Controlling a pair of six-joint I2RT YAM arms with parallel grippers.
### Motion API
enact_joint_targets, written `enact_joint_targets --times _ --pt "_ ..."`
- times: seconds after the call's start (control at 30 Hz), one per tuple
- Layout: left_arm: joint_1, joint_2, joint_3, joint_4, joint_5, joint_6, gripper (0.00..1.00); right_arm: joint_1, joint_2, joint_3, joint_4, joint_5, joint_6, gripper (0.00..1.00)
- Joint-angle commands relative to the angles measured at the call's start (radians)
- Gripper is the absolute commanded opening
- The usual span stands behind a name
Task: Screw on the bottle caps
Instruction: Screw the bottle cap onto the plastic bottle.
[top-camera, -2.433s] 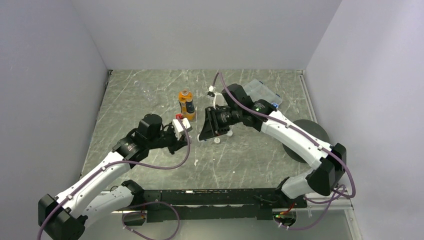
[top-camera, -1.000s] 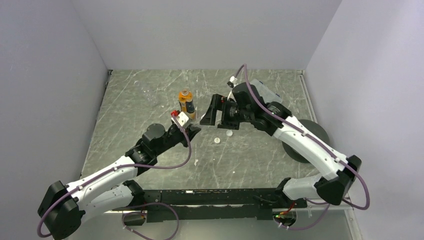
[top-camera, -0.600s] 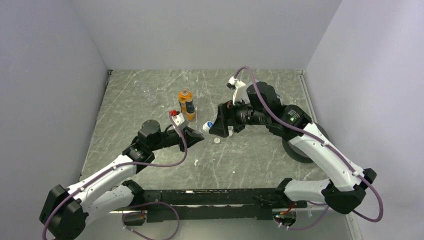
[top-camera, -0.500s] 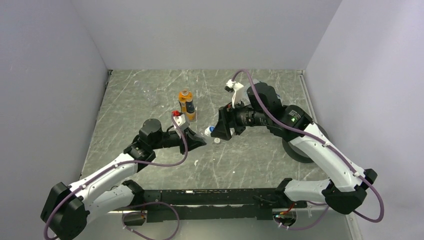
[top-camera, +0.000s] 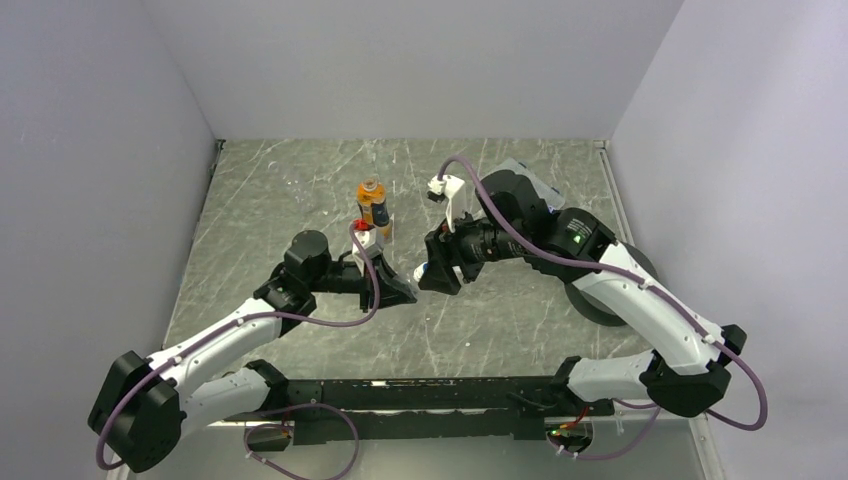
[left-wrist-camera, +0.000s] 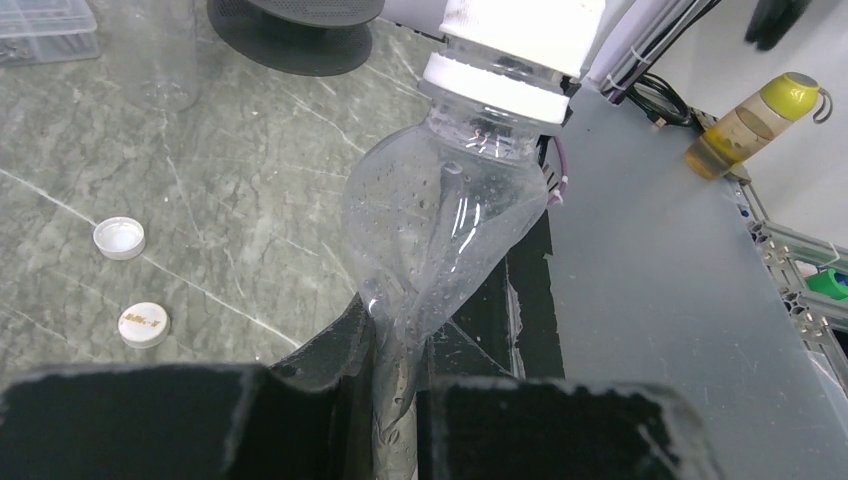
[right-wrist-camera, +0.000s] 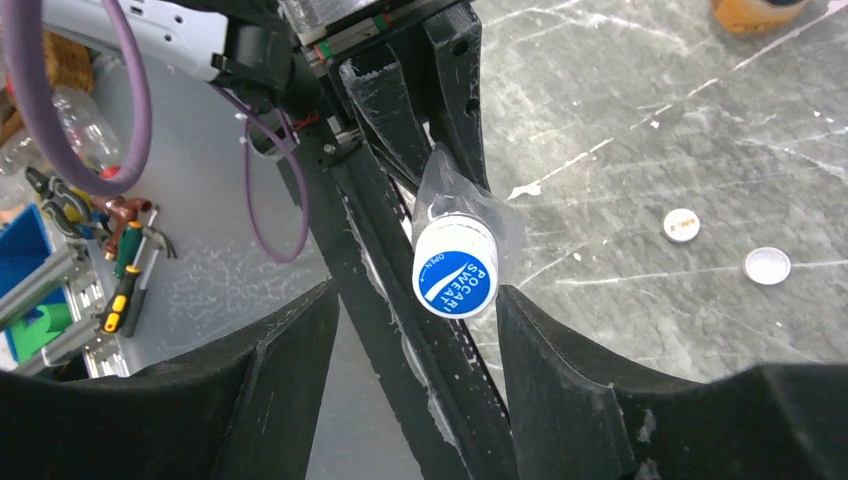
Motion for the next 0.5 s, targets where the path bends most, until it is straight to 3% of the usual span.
enact_joint_targets --times 0.0,0.47 --pt "0.007 -0.001 0.038 0.052 0.043 -0.016 0.0 0.012 0.01 0.049 -0.031 0.071 -0.026 0.61" --pt "0.007 -0.008 0.04 0.028 0.037 -0.002 0.0 0.022 0.046 0.08 -0.03 0.09 -0.007 0.53"
